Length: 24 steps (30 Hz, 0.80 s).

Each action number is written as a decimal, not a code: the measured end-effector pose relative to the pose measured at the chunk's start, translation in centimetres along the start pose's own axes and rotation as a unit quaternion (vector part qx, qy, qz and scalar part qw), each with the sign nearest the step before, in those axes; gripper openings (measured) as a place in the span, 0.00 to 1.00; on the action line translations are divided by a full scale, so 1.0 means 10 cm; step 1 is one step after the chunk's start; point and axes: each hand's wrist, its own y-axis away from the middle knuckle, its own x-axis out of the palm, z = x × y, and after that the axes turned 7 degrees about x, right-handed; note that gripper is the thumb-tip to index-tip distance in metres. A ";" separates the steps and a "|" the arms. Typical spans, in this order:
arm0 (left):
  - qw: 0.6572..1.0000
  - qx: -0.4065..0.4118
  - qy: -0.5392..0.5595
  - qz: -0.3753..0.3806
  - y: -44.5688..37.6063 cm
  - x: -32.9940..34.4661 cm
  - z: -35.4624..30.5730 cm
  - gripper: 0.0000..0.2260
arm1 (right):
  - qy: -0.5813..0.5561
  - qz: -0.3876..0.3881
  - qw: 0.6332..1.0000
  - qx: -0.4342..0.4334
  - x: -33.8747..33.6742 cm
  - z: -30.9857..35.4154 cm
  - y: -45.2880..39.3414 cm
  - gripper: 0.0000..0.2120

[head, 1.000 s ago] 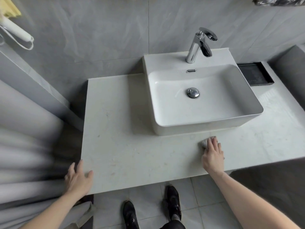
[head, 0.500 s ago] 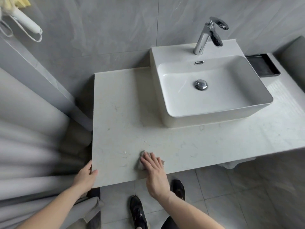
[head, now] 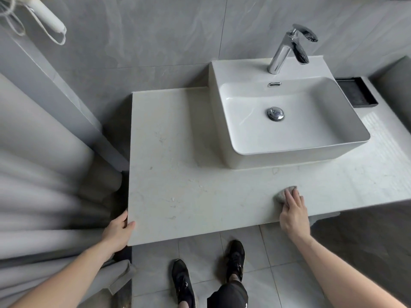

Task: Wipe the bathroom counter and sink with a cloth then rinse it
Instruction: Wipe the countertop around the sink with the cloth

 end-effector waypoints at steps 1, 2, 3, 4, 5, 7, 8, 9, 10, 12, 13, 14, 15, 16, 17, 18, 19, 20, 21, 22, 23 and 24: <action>1.000 0.001 0.004 -0.001 0.00 0.00 0.00 0.22 | 0.028 -0.002 1.000 -0.001 0.11 0.01 0.07 0.26; 1.000 0.003 0.005 -0.003 0.00 0.01 0.00 0.22 | 0.043 -0.008 0.999 0.001 0.23 0.07 0.17 0.27; 1.000 0.005 0.005 -0.004 0.00 0.01 0.01 0.22 | 0.046 -0.012 0.999 0.003 0.35 0.18 0.29 0.29; 1.000 0.005 0.005 -0.005 -0.01 0.02 0.01 0.22 | 0.045 -0.013 0.999 -0.001 0.46 0.32 0.43 0.30; 1.000 0.005 0.006 -0.005 -0.01 0.02 0.01 0.22 | 0.040 -0.012 0.999 -0.014 0.57 0.49 0.58 0.32; 1.000 0.004 0.011 -0.001 -0.02 0.02 0.02 0.22 | 0.030 -0.001 0.998 -0.059 0.78 0.79 0.88 0.35; 1.000 0.003 0.014 0.000 -0.03 0.02 0.04 0.22 | 0.024 0.015 0.996 -0.087 0.88 0.93 1.05 0.37; 1.000 0.001 0.016 0.000 -0.03 0.02 0.04 0.22 | 0.020 0.035 0.992 -0.116 0.96 1.08 1.23 0.40; 1.000 0.000 0.016 -0.001 -0.03 0.02 0.05 0.22 | 0.015 0.056 0.987 -0.150 1.05 1.23 1.41 0.42; 1.000 0.000 0.014 -0.002 -0.02 0.02 0.03 0.22 | 0.006 0.095 0.971 -0.218 1.21 1.49 1.76 0.45; 1.000 -0.002 0.015 -0.003 -0.02 0.02 0.03 0.22 | 0.006 0.115 0.962 -0.248 1.28 1.59 1.91 0.44; 1.000 -0.002 0.016 -0.004 -0.03 0.02 0.03 0.22 | 0.005 0.135 0.953 -0.270 1.33 1.67 2.03 0.42; 1.000 -0.003 0.017 -0.004 -0.02 0.02 0.03 0.22 | -0.005 0.155 0.947 -0.282 1.37 1.73 2.12 0.41; 1.000 -0.001 0.020 -0.005 -0.03 0.02 0.03 0.22 | -0.025 0.178 0.942 -0.282 1.39 1.76 2.17 0.39; 1.000 0.000 0.024 -0.005 -0.02 0.03 0.02 0.22 | -0.055 0.201 0.940 -0.269 1.36 1.78 2.18 0.37; 1.000 0.000 0.029 -0.004 -0.02 0.03 0.02 0.22 | -0.093 0.221 0.940 -0.243 1.31 1.78 2.16 0.35; 0.999 0.000 0.033 -0.004 -0.02 0.03 0.02 0.22 | -0.136 0.237 0.939 -0.207 1.23 1.78 2.12 0.34; 1.000 -0.001 0.030 -0.003 -0.02 0.02 0.02 0.22 | -0.181 0.250 0.937 -0.166 1.13 1.75 2.06 0.31; 1.000 -0.003 0.030 -0.001 -0.02 0.01 0.02 0.22 | -0.223 0.257 0.931 -0.130 1.00 1.71 1.98 0.27; 0.999 -0.005 0.034 0.002 -0.03 0.00 0.04 0.22 | -0.256 0.245 0.929 -0.103 0.88 1.64 1.89 0.25; 0.999 -0.007 0.044 0.005 -0.03 -0.01 0.05 0.22 | -0.278 0.217 0.932 -0.085 0.75 1.57 1.79 0.23; 0.999 -0.010 0.049 0.007 -0.04 -0.02 0.06 0.22 | -0.282 0.180 0.940 -0.072 0.61 1.48 1.65 0.22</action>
